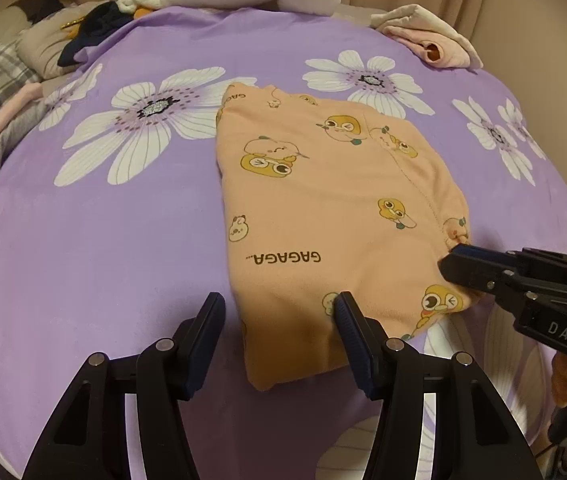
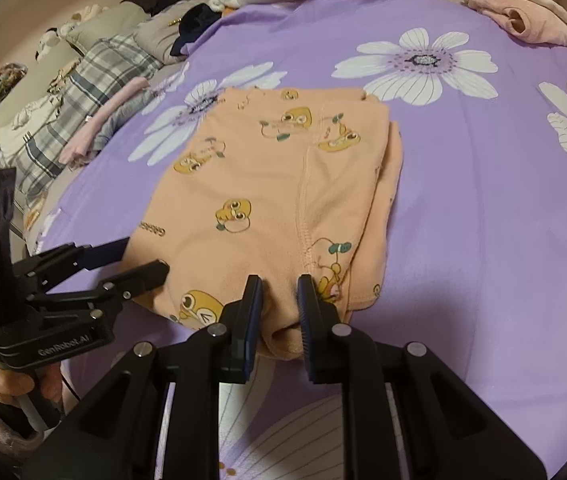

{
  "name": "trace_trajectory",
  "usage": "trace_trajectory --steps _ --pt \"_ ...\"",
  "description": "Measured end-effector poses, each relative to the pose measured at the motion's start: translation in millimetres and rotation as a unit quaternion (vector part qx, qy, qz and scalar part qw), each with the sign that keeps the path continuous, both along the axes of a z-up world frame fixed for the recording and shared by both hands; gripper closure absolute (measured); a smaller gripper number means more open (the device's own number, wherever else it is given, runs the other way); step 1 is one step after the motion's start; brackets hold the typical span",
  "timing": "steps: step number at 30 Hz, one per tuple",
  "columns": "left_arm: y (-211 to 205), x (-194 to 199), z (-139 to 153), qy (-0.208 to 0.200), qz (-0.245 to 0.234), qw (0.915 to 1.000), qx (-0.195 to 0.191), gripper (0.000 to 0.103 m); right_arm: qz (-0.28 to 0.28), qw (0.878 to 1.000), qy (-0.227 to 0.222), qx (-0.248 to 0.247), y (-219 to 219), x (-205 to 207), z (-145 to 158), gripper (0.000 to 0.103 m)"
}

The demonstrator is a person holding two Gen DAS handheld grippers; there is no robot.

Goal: Fold small clothes

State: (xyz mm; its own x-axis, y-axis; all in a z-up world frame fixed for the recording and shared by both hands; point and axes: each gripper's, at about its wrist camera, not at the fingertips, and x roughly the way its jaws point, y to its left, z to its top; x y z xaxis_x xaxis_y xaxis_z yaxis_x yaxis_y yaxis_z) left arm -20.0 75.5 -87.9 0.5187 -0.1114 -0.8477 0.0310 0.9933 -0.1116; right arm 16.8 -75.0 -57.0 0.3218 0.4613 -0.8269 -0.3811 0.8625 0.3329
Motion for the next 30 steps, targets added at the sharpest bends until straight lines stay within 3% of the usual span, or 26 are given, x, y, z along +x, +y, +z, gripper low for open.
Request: trace_trajectory --steps 5,7,8,11,17,20,23,26,30 --pt "2.9 -4.7 13.7 0.000 0.007 1.0000 -0.007 0.046 -0.005 1.000 -0.014 -0.007 0.0 -6.7 15.8 0.078" --pt "1.6 -7.7 23.6 0.002 0.006 1.0000 -0.001 0.046 -0.012 0.999 -0.030 -0.013 -3.0 -11.8 28.7 0.056" --pt "0.5 -9.4 28.2 0.004 0.006 1.0000 0.005 0.044 -0.017 0.999 -0.035 -0.017 -5.5 -12.9 33.9 0.047" --pt "-4.4 -16.4 45.1 -0.004 0.004 0.9997 0.024 0.021 -0.037 0.997 -0.049 -0.048 -11.6 -16.9 52.7 0.042" --pt "-10.4 -26.8 75.0 -0.021 0.014 0.9989 0.040 0.014 -0.071 0.994 -0.069 -0.050 -29.4 -26.1 87.5 0.011" --pt "-13.5 -31.6 90.2 -0.031 0.030 0.9977 0.053 0.008 -0.073 0.993 -0.077 -0.042 -31.9 -32.1 102.4 0.002" --pt "-12.8 -36.0 101.6 -0.035 0.051 0.9961 0.063 0.007 -0.082 0.992 -0.092 -0.040 -31.0 -40.3 118.2 0.001" --pt "-9.3 -41.6 106.0 -0.032 0.062 0.9964 0.049 0.002 -0.078 0.988 -0.120 -0.051 -25.1 -51.6 133.0 0.000" --pt "-6.6 -40.5 93.2 -0.016 0.079 0.9951 0.058 0.002 -0.067 0.988 -0.128 -0.060 -17.2 -55.9 124.7 0.000"
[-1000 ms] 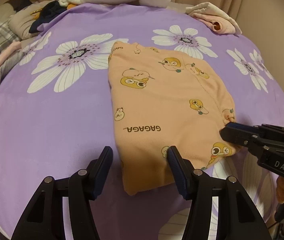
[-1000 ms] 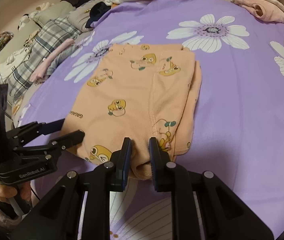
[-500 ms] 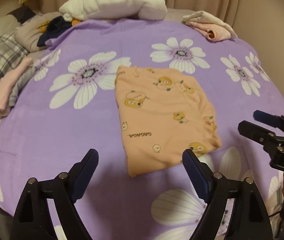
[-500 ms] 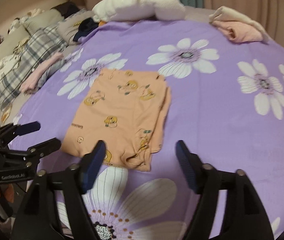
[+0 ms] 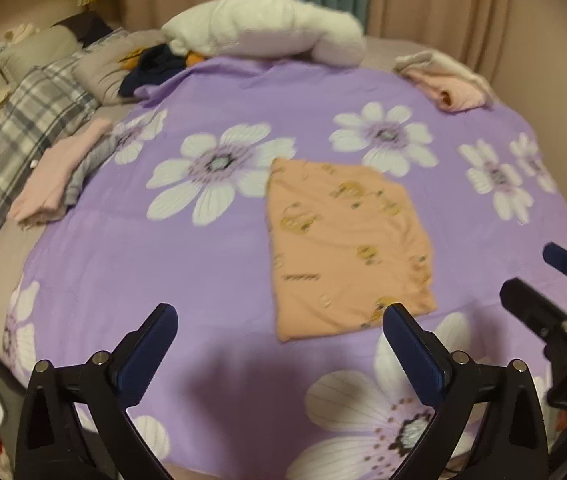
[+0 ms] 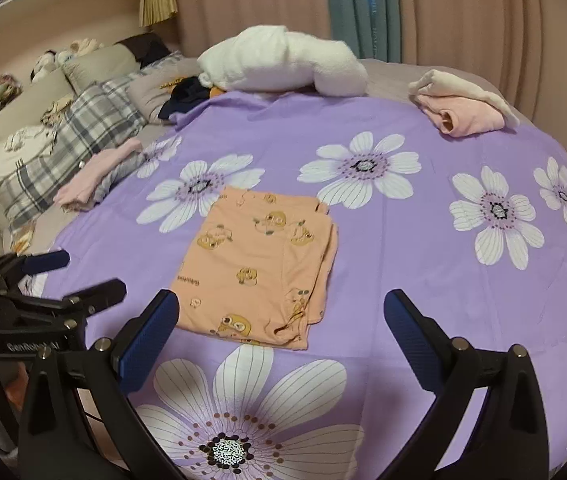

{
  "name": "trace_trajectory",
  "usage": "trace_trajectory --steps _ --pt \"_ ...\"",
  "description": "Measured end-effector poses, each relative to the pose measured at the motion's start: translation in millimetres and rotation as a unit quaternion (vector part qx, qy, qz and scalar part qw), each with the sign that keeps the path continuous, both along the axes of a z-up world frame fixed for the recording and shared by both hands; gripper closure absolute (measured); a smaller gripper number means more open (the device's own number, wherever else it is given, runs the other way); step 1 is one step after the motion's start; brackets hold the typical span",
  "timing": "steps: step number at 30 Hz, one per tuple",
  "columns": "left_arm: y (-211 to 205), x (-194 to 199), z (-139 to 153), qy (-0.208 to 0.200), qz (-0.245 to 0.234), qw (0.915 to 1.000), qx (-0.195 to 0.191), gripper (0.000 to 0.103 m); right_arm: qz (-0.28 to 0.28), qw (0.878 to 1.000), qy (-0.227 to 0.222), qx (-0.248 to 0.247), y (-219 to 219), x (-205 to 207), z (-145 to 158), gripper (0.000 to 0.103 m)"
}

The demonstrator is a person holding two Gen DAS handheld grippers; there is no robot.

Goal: Fold small clothes

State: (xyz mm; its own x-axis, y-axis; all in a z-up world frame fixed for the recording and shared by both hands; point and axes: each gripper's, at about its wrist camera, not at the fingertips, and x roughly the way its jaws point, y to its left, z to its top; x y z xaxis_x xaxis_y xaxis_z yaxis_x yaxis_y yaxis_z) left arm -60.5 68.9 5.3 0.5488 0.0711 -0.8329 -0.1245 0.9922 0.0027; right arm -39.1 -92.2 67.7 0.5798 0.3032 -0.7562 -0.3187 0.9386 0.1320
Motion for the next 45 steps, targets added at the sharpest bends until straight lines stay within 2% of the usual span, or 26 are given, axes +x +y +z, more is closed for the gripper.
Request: trace_trajectory --steps 2,6,45 --pt "1.8 1.0 -7.1 0.015 0.003 0.9999 -0.001 0.002 -0.012 0.999 0.034 -0.017 3.0 6.3 -20.9 0.000" --pt "3.1 -3.8 -9.3 0.020 0.006 0.9997 0.008 0.002 -0.016 0.998 0.066 0.002 2.6 9.7 -35.7 0.000" --pt "2.7 0.4 -9.0 0.033 0.006 0.9994 -0.002 0.002 -0.015 0.998 0.062 0.008 8.3 8.6 -28.2 0.000"
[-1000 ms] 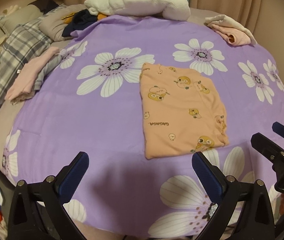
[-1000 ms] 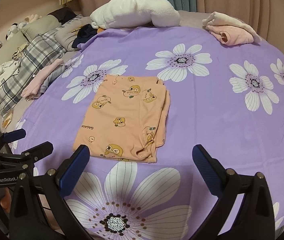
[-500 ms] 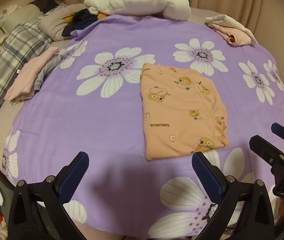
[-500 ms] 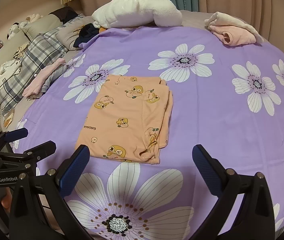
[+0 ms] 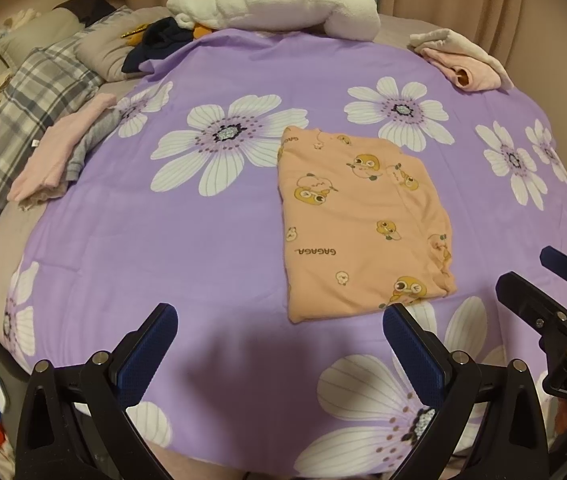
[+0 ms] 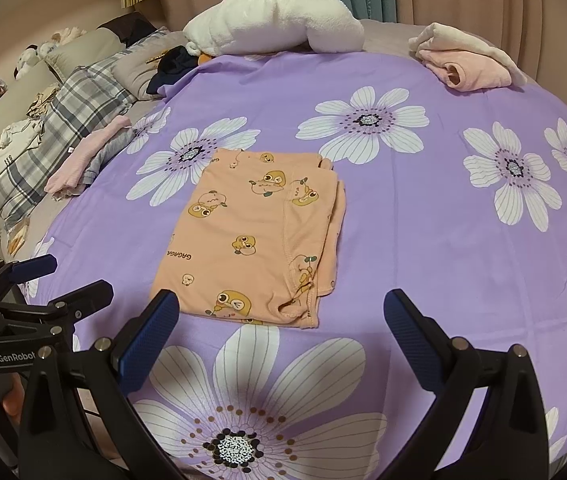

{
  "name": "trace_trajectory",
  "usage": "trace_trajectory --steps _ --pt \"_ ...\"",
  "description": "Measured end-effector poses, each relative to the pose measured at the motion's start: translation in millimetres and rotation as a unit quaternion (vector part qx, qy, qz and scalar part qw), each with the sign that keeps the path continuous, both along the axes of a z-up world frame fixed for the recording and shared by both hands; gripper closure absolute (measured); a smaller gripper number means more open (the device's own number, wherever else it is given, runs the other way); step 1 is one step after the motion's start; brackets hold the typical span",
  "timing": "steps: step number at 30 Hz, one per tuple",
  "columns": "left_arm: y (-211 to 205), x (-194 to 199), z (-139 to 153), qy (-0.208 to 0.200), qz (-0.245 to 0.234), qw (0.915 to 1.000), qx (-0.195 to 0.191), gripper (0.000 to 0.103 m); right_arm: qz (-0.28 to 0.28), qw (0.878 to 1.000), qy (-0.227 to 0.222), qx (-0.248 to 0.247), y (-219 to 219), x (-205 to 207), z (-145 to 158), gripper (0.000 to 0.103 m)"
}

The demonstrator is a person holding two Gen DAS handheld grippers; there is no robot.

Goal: Fold small clothes

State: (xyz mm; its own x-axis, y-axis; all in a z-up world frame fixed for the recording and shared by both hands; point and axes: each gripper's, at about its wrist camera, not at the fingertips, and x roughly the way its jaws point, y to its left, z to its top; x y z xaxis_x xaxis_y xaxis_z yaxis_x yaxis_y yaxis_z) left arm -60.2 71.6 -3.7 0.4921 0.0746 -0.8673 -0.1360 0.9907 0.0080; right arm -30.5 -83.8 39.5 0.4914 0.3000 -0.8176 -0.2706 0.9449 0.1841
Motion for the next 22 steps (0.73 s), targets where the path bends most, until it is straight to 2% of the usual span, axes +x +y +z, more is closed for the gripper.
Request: trace_trajectory --steps 22 --pt "1.5 -2.5 0.6 -0.006 0.002 1.0000 -0.005 0.002 0.001 1.000 0.004 0.002 1.8 -1.1 -1.8 0.000"
